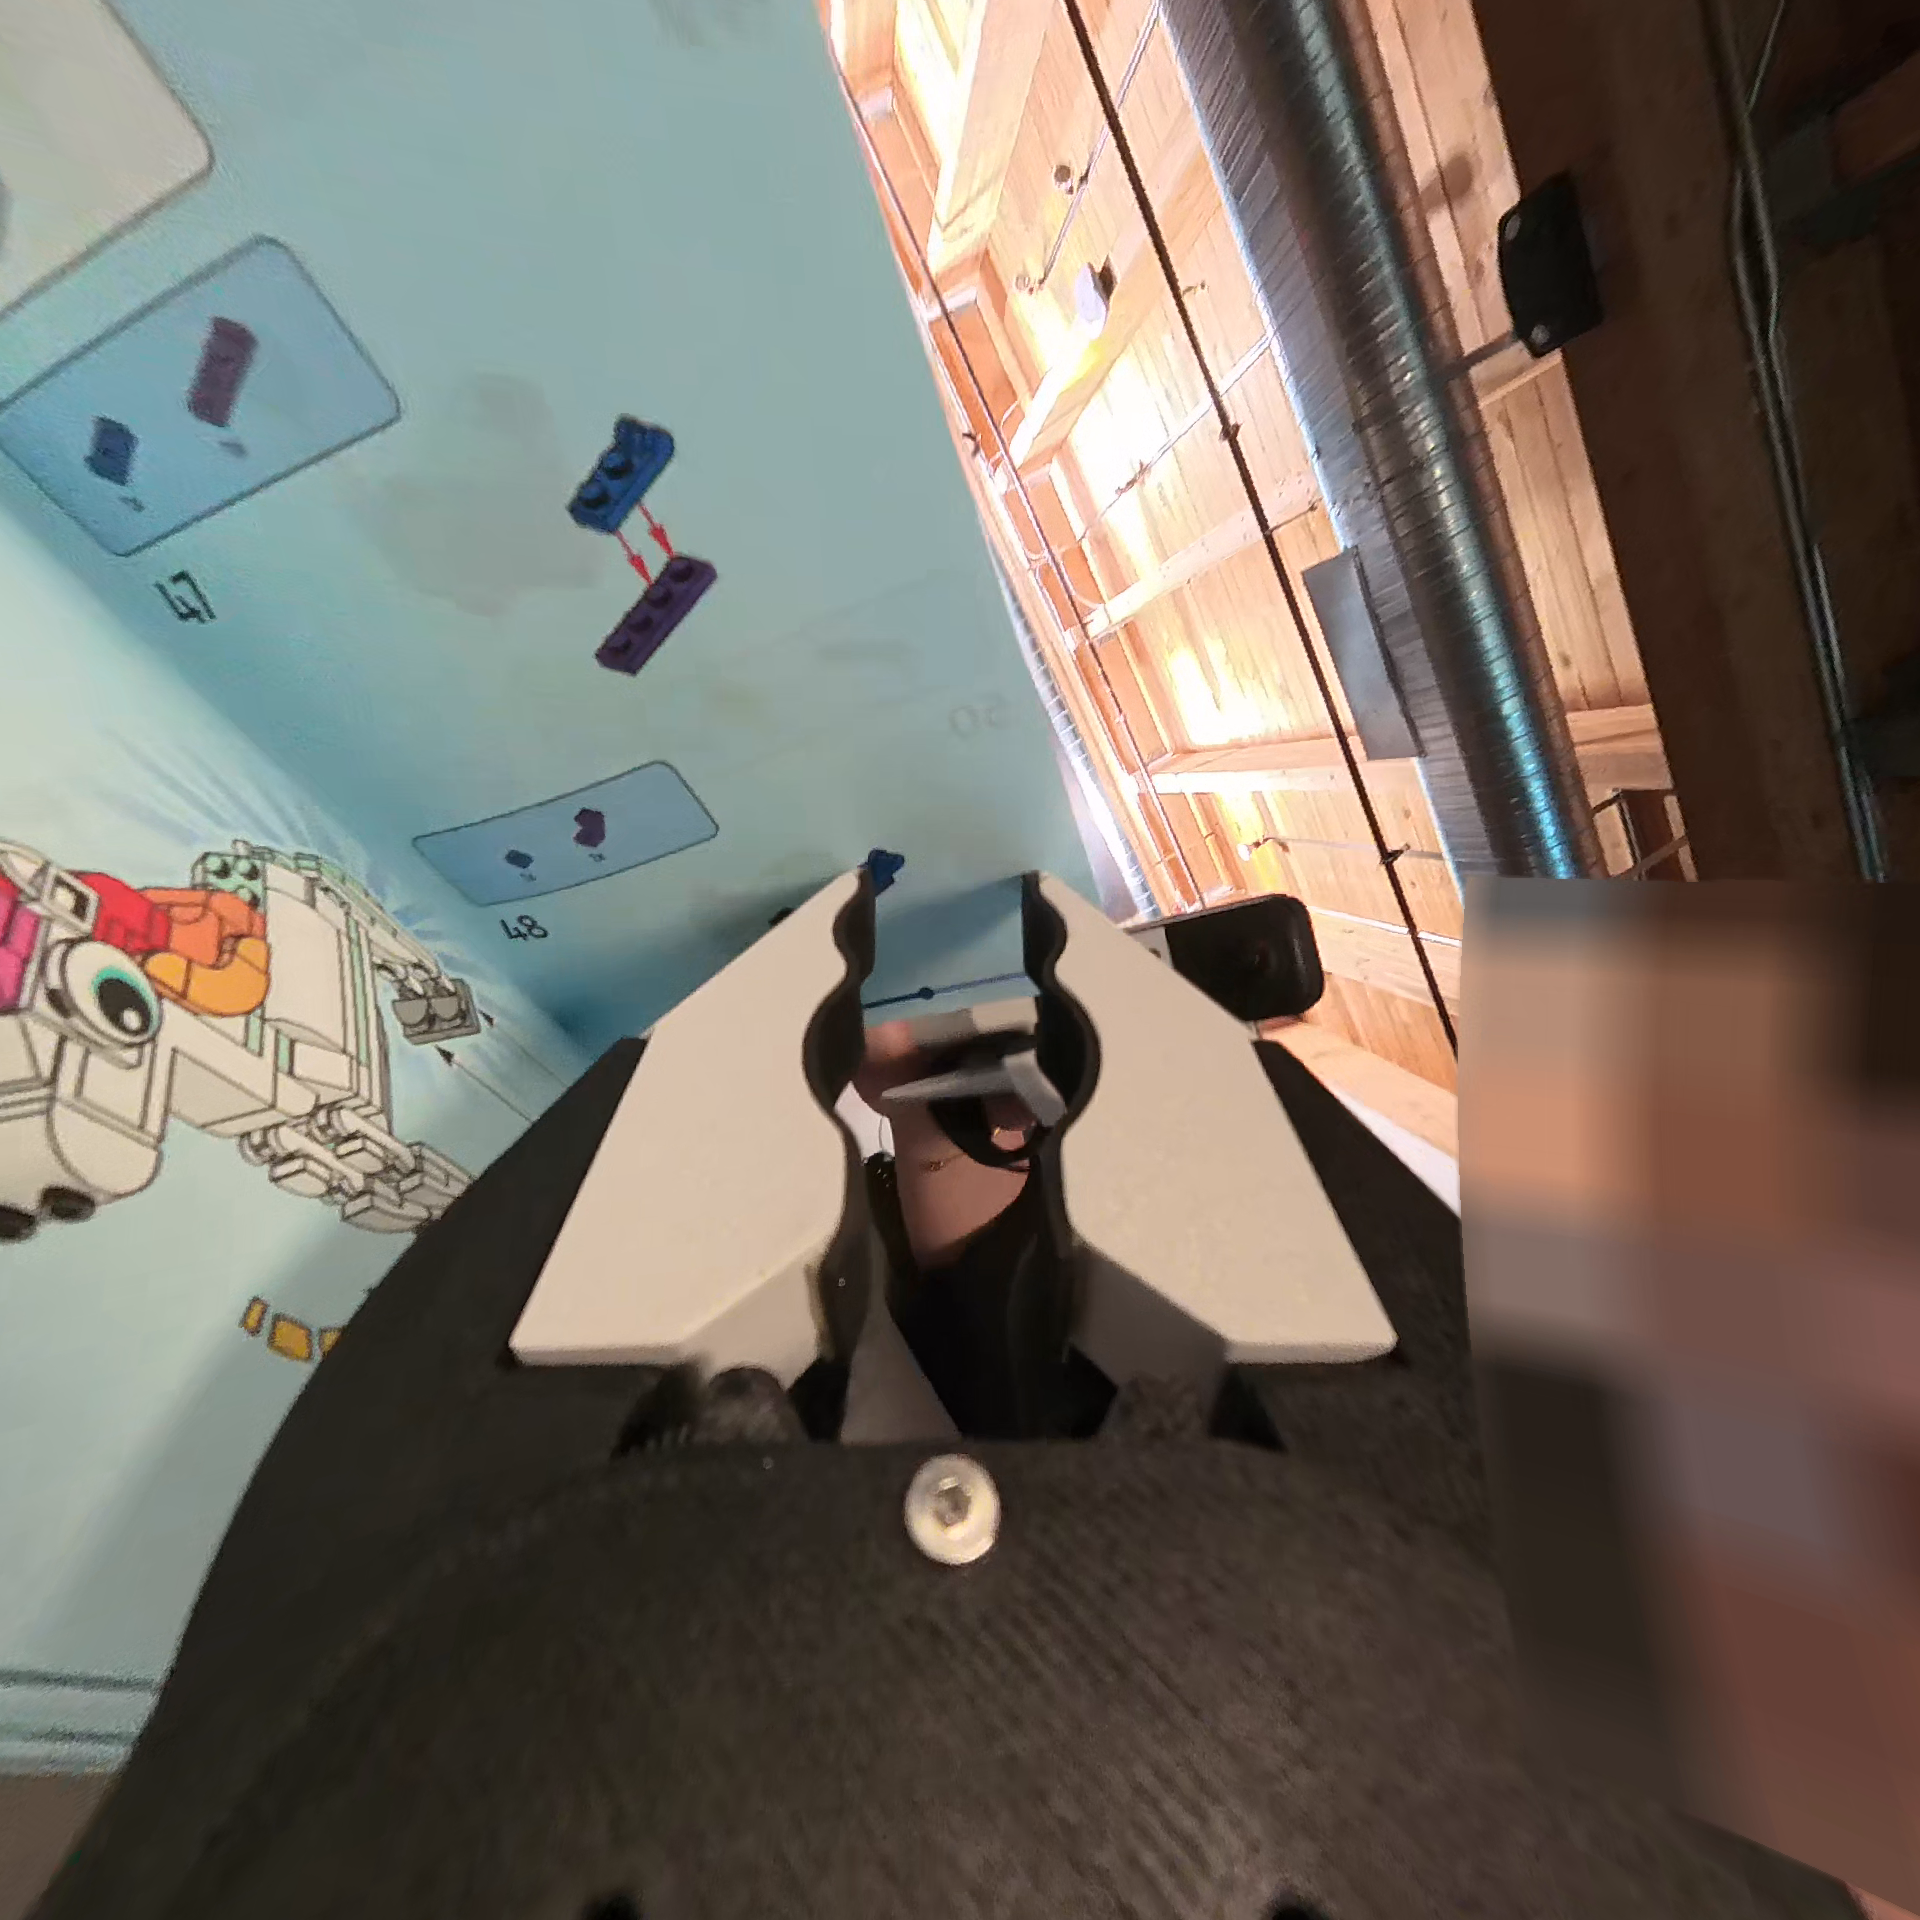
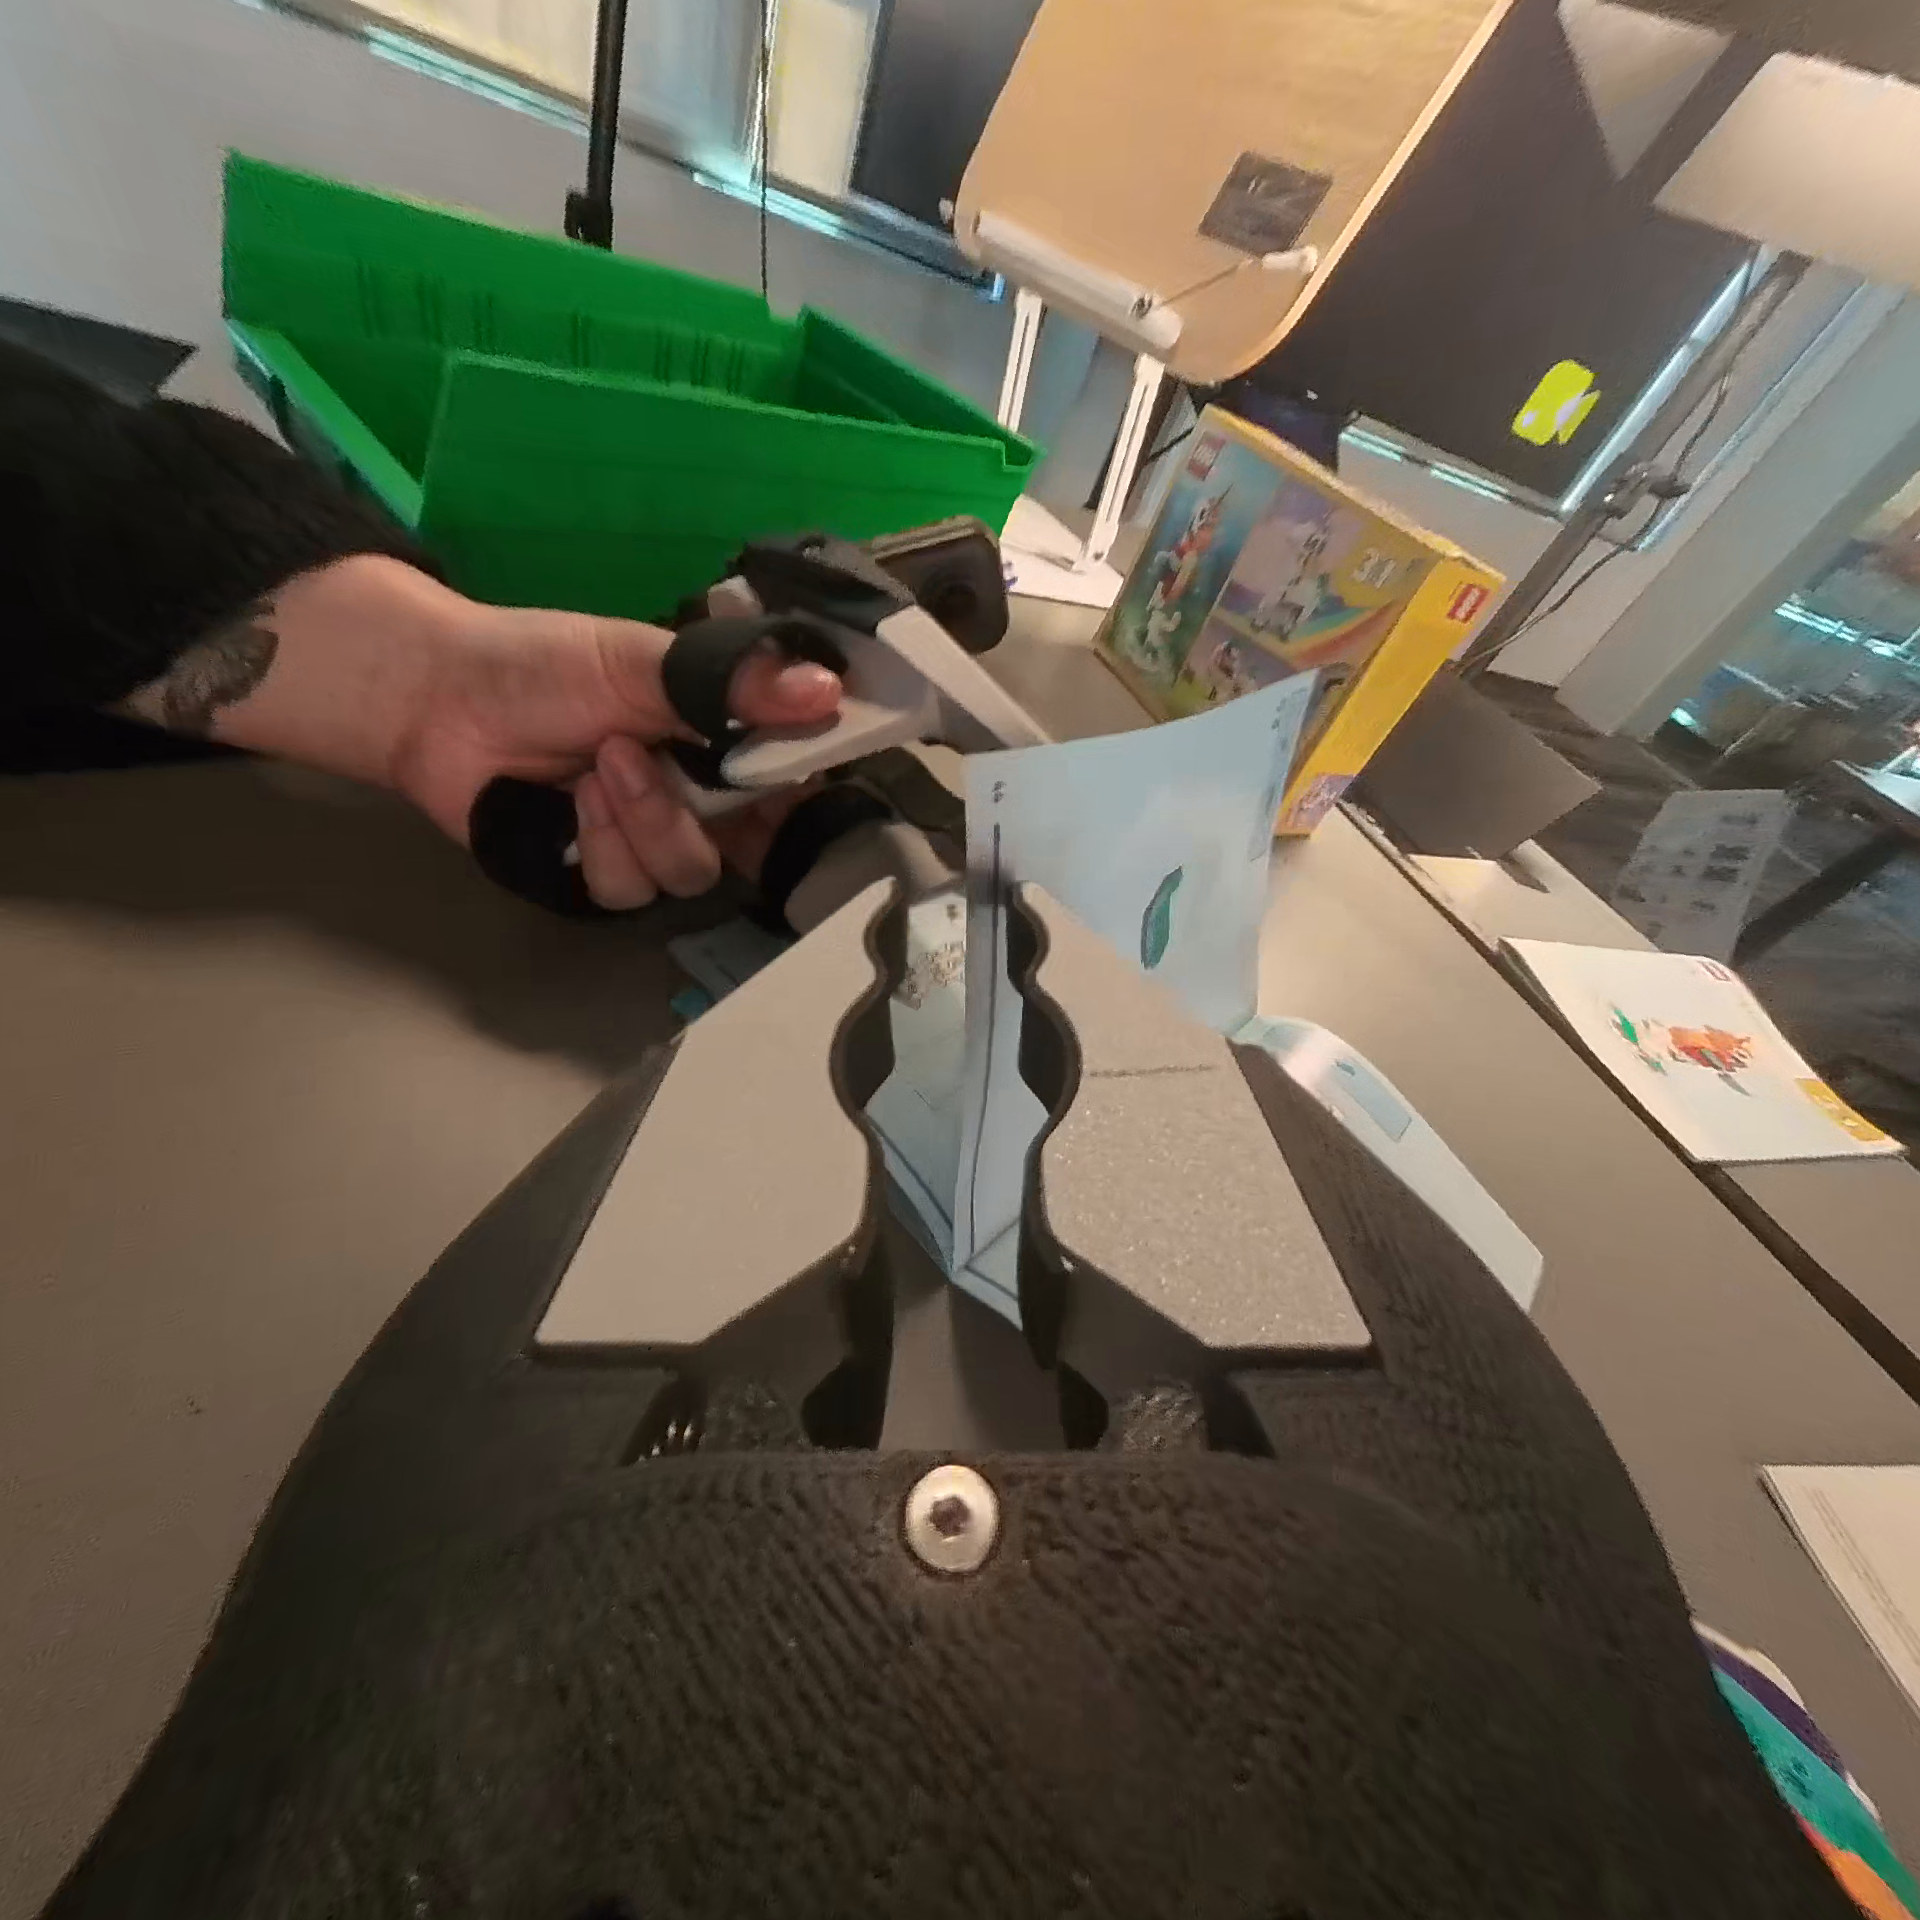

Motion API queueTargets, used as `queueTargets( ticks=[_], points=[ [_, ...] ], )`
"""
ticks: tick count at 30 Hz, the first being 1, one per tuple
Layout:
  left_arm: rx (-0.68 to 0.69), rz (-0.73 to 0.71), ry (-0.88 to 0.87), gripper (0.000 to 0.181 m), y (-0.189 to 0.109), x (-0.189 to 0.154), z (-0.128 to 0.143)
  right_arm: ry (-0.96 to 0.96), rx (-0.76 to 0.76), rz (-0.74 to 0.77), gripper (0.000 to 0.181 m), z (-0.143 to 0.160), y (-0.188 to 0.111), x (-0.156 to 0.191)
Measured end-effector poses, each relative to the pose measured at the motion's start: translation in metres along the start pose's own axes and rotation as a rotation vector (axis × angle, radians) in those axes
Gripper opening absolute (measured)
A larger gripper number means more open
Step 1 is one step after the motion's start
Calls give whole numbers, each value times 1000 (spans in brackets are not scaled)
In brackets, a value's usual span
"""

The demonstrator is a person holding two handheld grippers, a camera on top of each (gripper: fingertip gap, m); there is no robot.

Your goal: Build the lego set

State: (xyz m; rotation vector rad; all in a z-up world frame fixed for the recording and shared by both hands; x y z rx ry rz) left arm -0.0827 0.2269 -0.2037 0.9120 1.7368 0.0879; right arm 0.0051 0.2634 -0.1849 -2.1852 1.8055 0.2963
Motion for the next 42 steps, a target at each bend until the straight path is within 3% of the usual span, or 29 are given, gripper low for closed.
queueTargets(
  ticks=[1, 8, 13, 17, 37, 42],
  points=[
    [9, 4, 4, 27, 1, -1, 1, 8, -9, -6, 13, -1, -1, 0],
    [115, 109, 84, 39, 12, -14, 12, 96, -63, -16, 12, -8, -6, -6],
    [216, -15, 322, 39, 17, -15, 19, 115, -73, 24, 8, -7, -9, -15],
    [214, -60, 437, 37, 15, -20, 16, 96, -61, 41, 4, -5, -8, -15],
    [202, -53, 430, 35, 15, -18, 15, 180, -67, -46, 0, -4, -4, -8],
    [219, -52, 451, 26, 15, -19, 16, 182, -65, -57, 0, -4, -4, -6]
  ],
)
Point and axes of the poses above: each gripper's, where its closed fingertips meet, y out along the fingers, z out of its underside, x = y × z across the jaws, the point moved 5 cm from there along -y, back along the fingers, and after that the axes turned 13 degrees about z, right-handed, at the moved point
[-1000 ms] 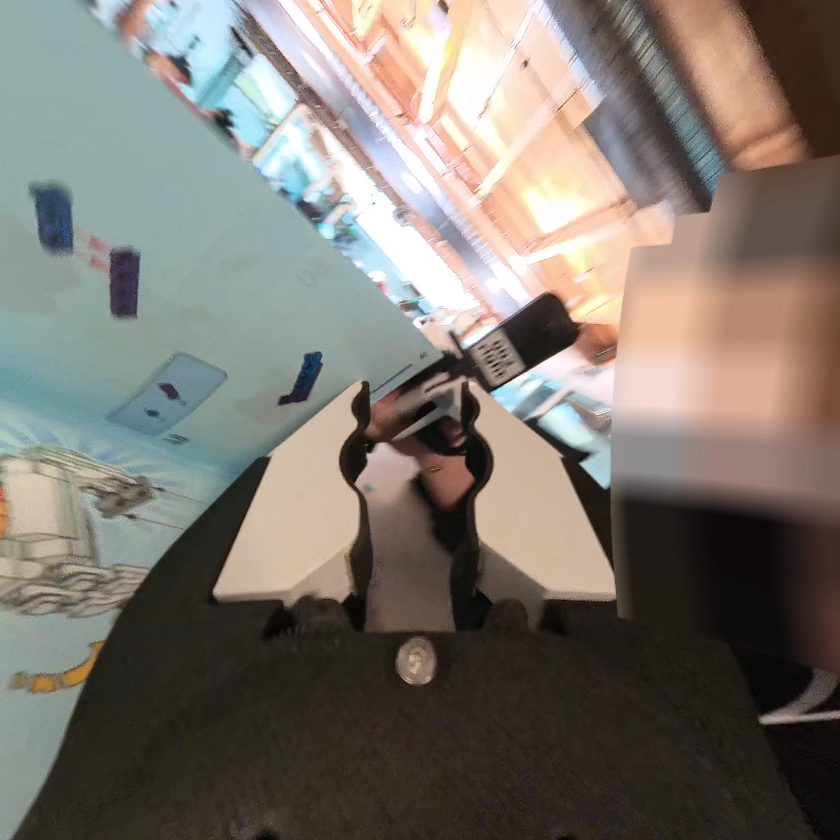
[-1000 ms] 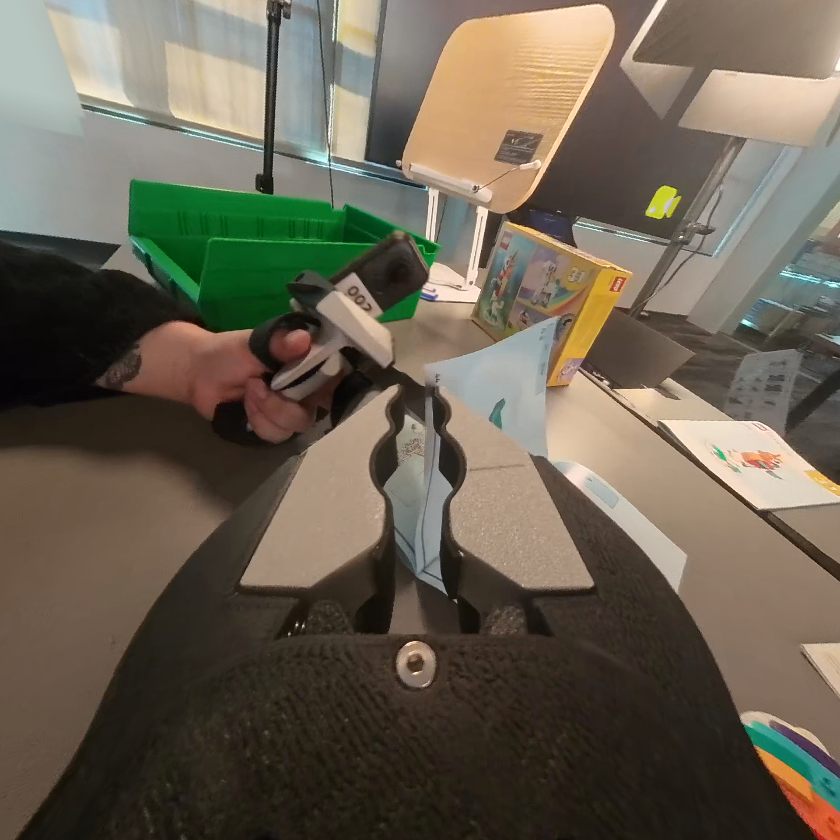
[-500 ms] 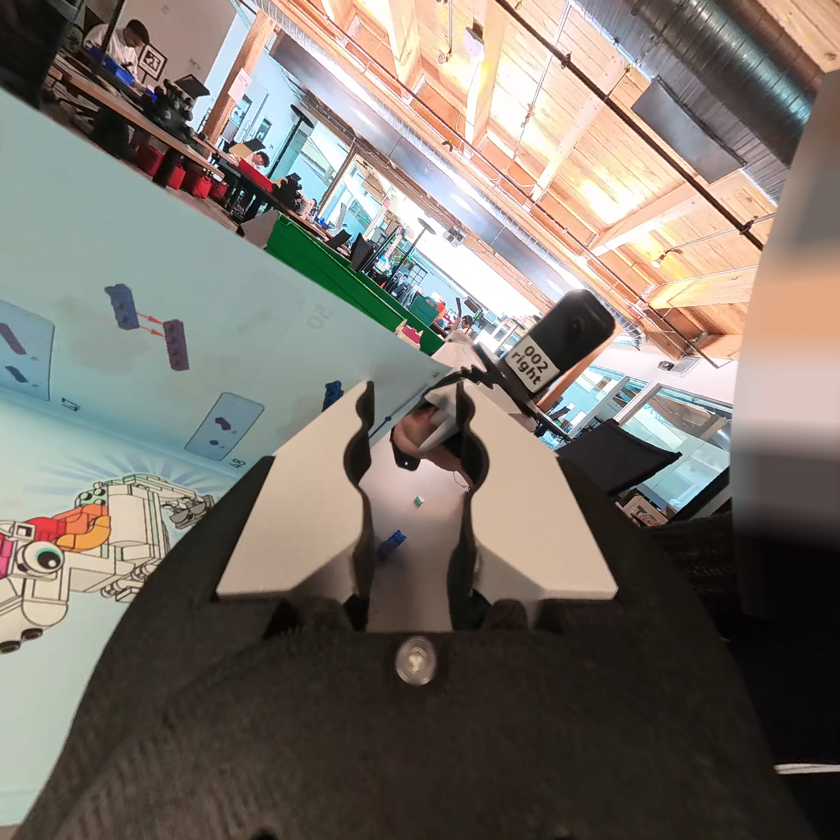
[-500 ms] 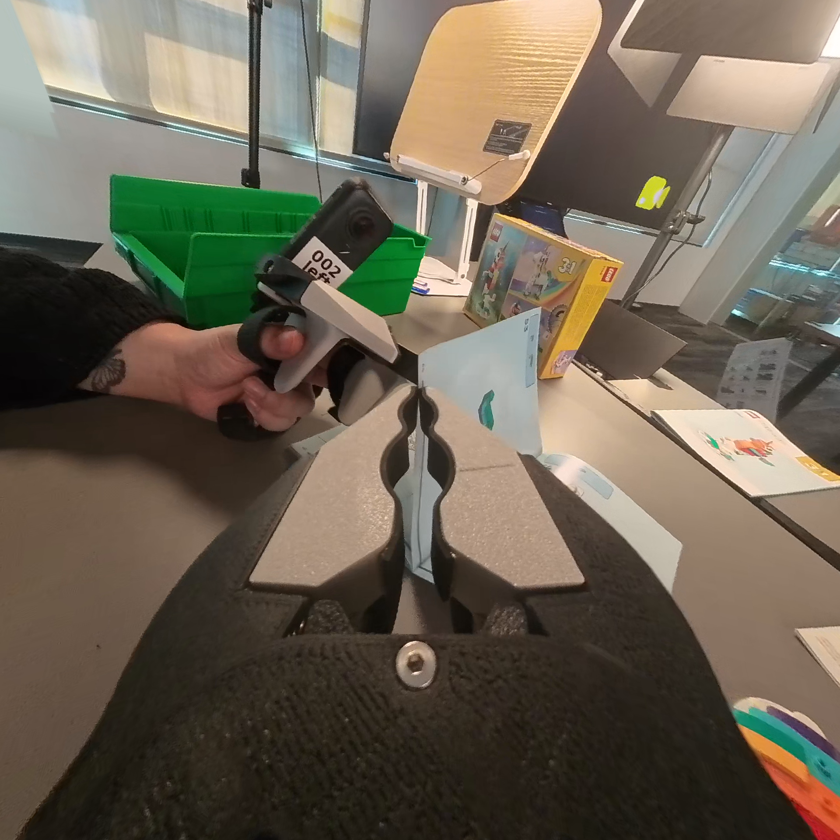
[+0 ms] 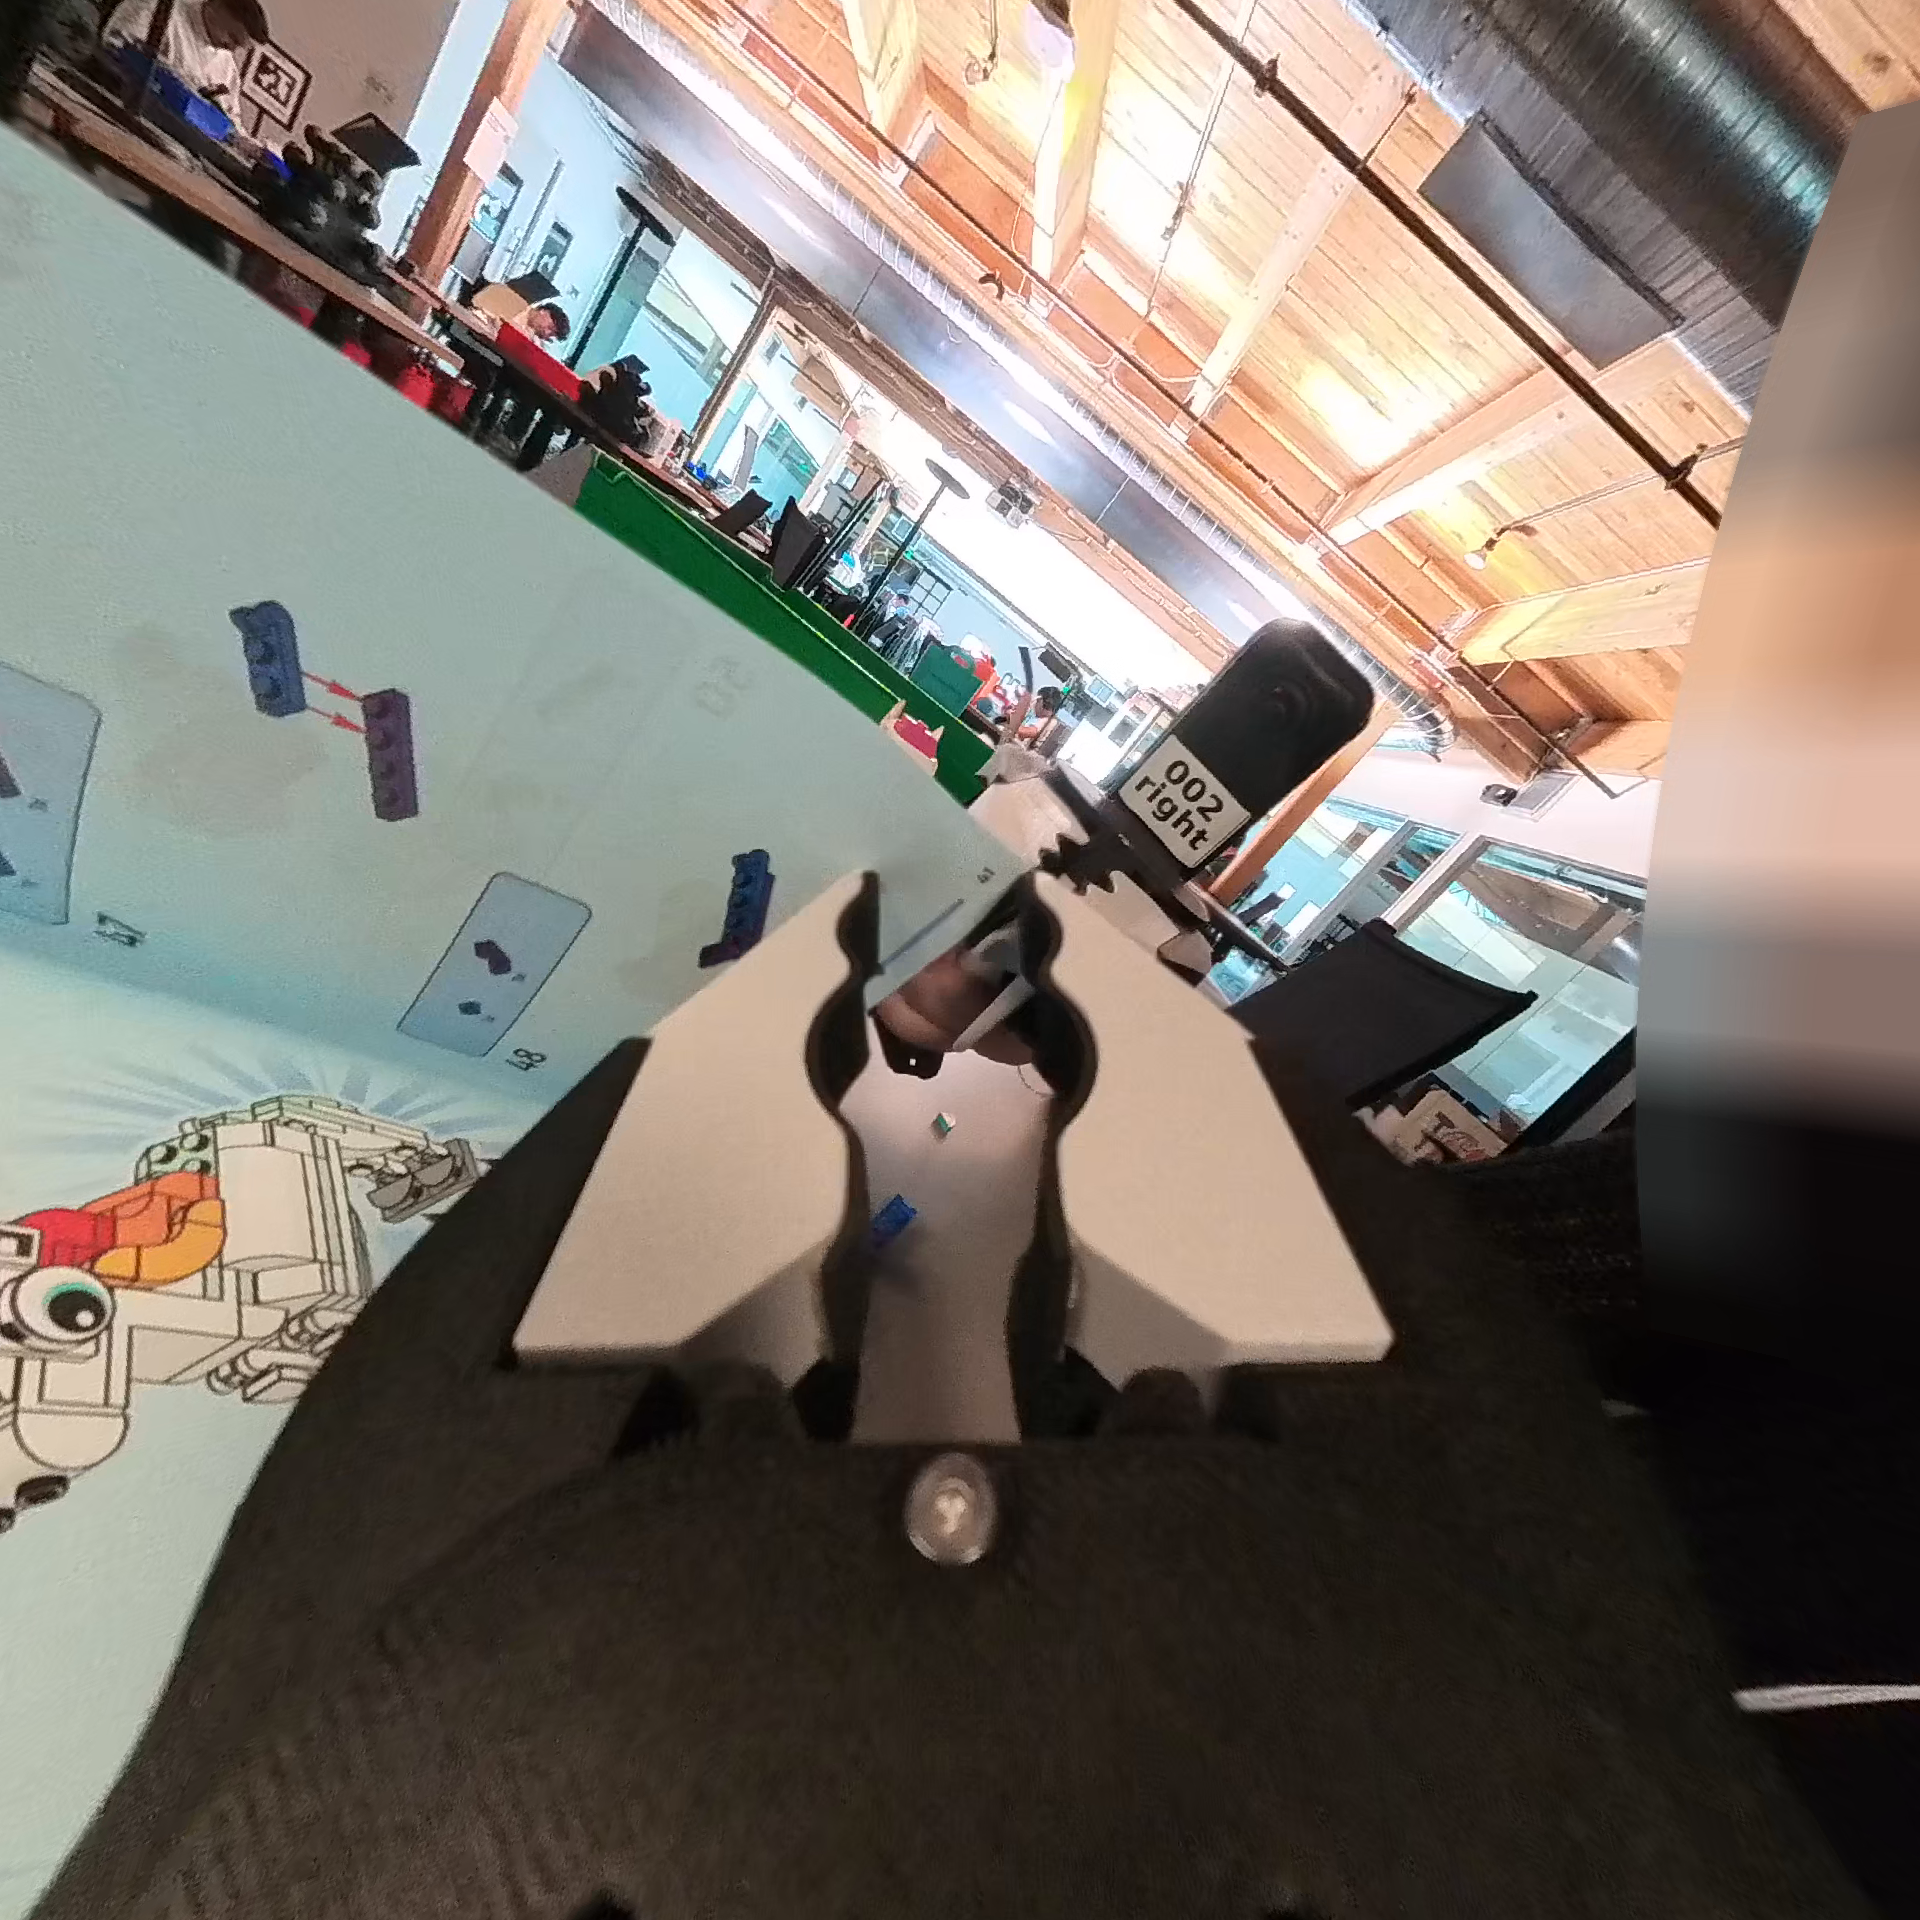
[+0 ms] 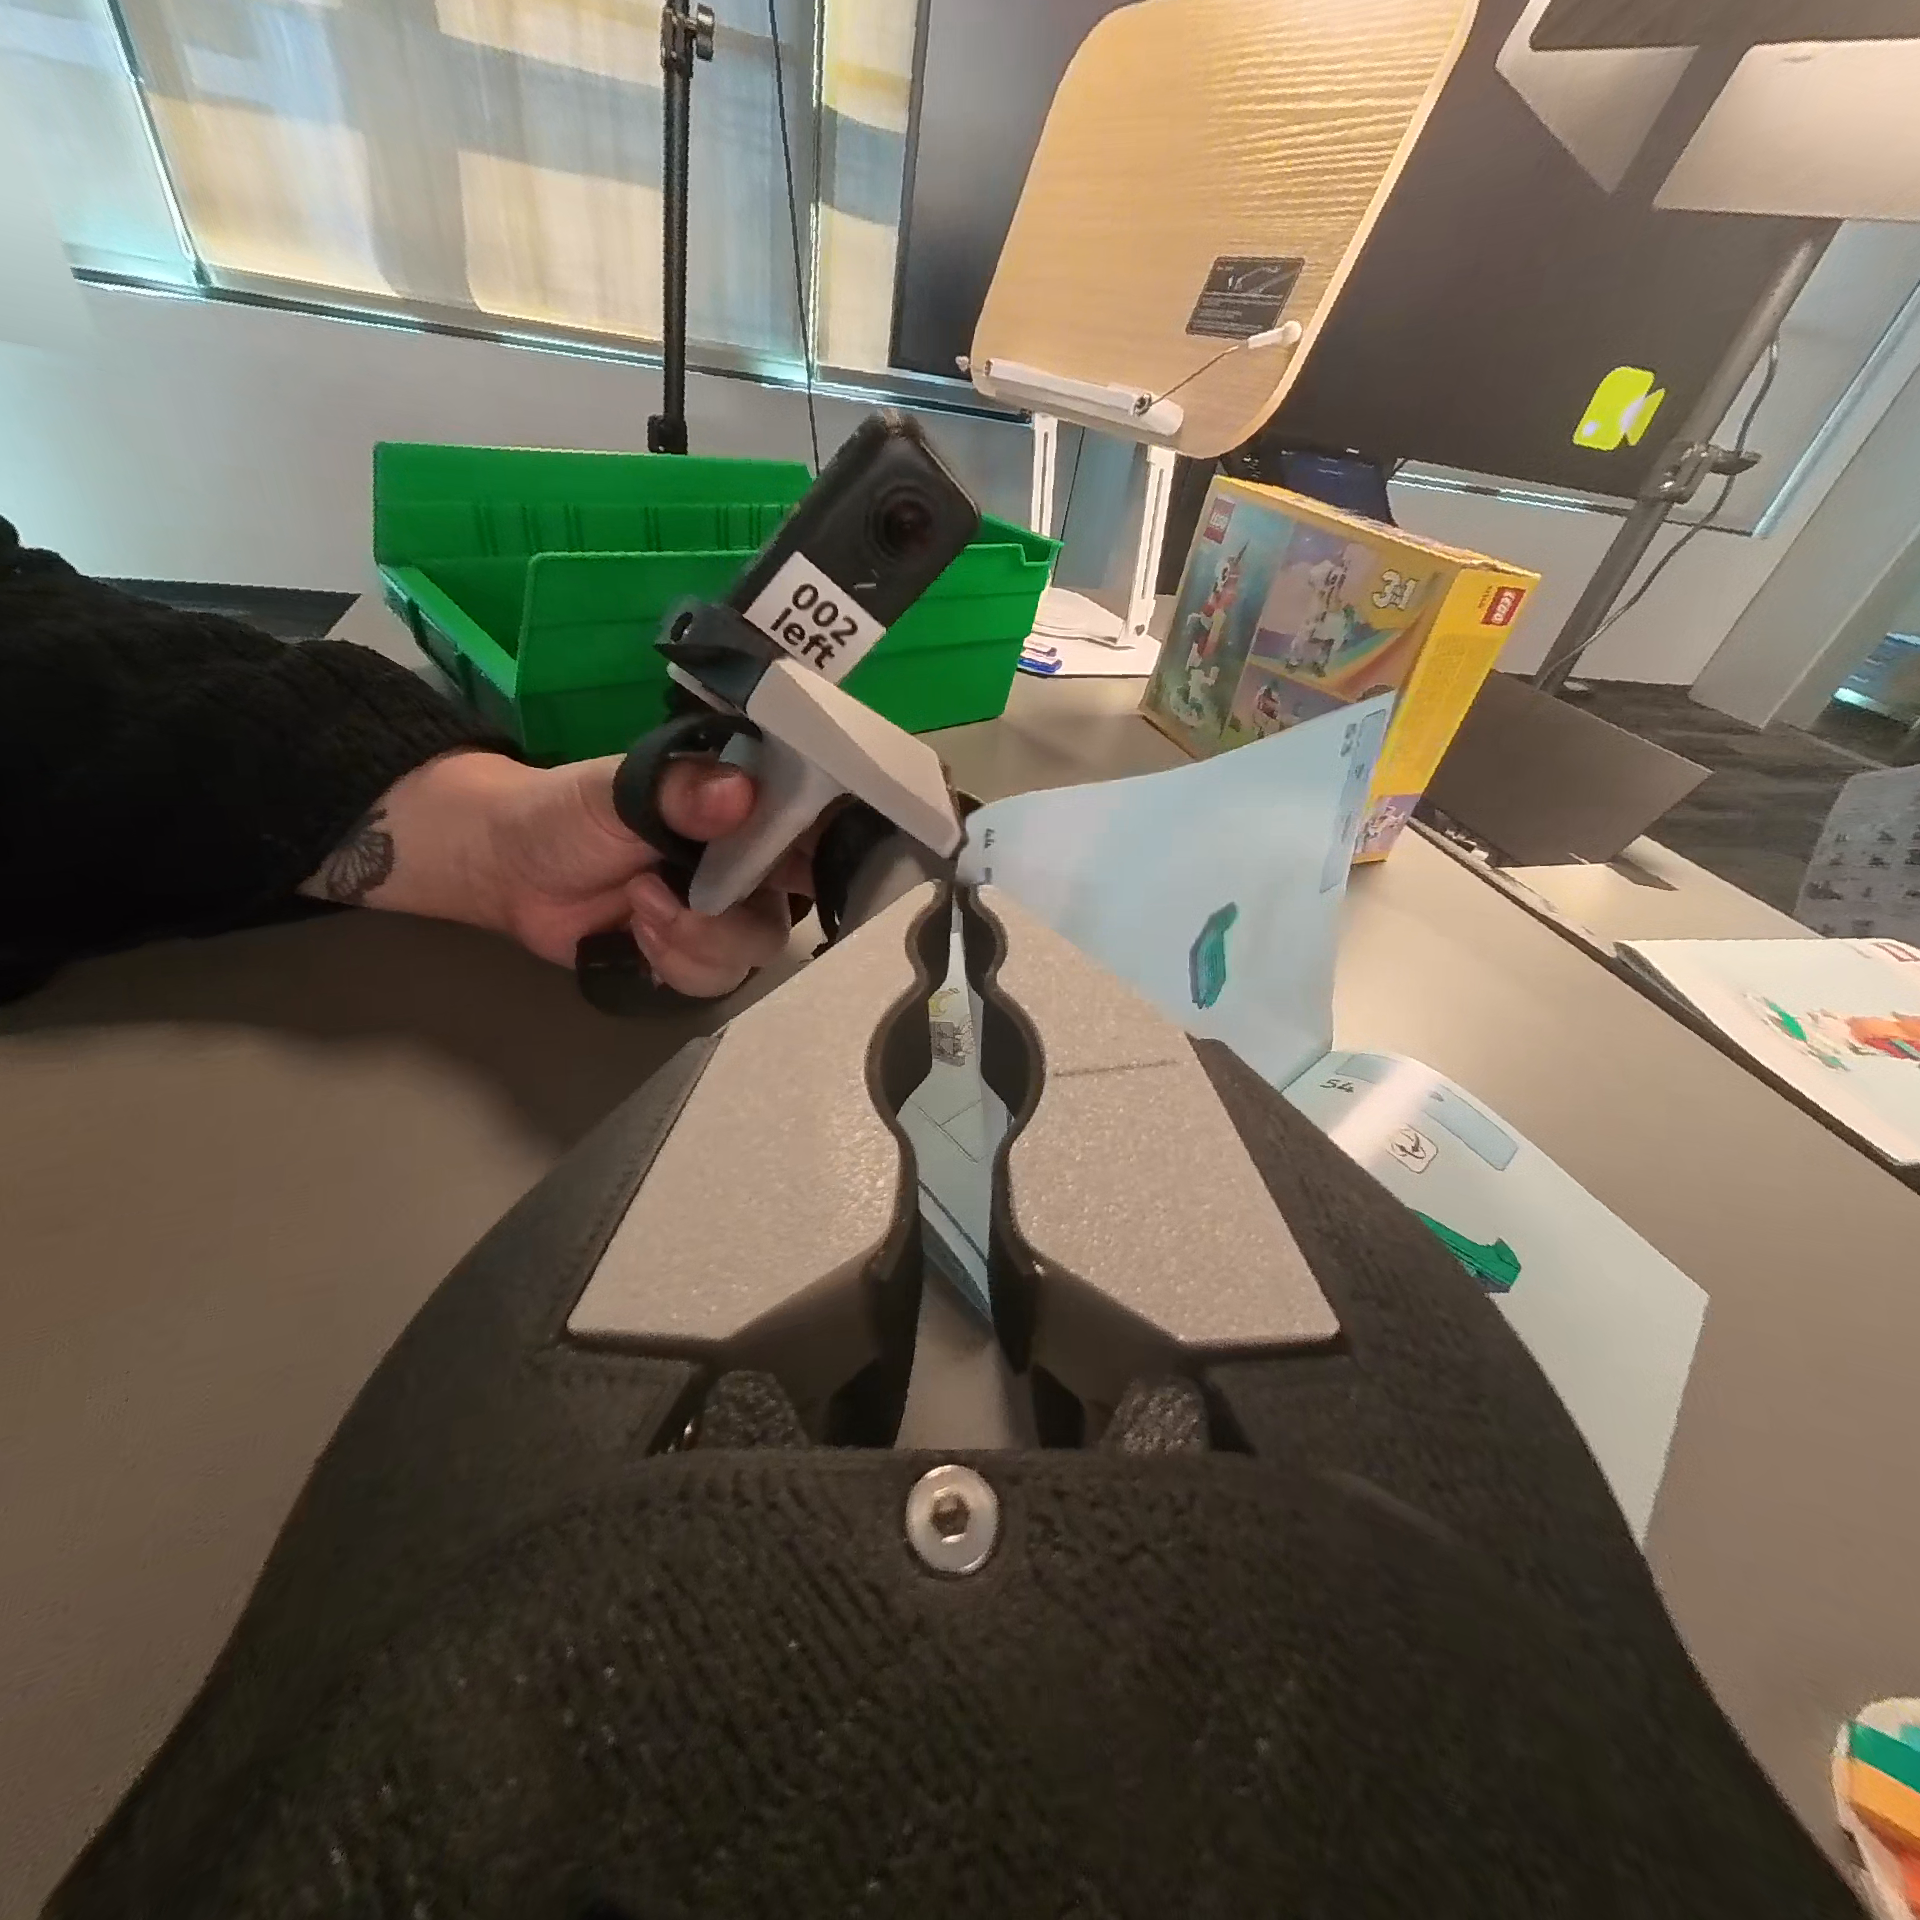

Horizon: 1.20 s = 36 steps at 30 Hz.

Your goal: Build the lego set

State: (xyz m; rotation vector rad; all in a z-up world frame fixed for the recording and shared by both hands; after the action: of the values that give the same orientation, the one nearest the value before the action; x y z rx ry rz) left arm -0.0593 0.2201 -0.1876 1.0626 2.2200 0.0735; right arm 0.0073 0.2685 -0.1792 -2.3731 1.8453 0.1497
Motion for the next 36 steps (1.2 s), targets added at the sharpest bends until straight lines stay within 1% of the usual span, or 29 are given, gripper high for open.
queueTargets(
  ticks=[13, 20, 24, 36],
  points=[
    [7, 60, 31, 0, 3, -7, 0, 19, -18, 17, 2, -3, -5, -7],
    [19, 46, 64, 0, 4, -8, 1, 16, -21, 21, 6, -3, -5, -8],
    [28, 66, 84, 0, 6, -11, 1, 12, -19, 14, 11, -3, -5, -7],
    [27, 93, 76, 0, 7, -12, 3, 10, -6, -51, 14, 0, -3, 2]
  ],
)
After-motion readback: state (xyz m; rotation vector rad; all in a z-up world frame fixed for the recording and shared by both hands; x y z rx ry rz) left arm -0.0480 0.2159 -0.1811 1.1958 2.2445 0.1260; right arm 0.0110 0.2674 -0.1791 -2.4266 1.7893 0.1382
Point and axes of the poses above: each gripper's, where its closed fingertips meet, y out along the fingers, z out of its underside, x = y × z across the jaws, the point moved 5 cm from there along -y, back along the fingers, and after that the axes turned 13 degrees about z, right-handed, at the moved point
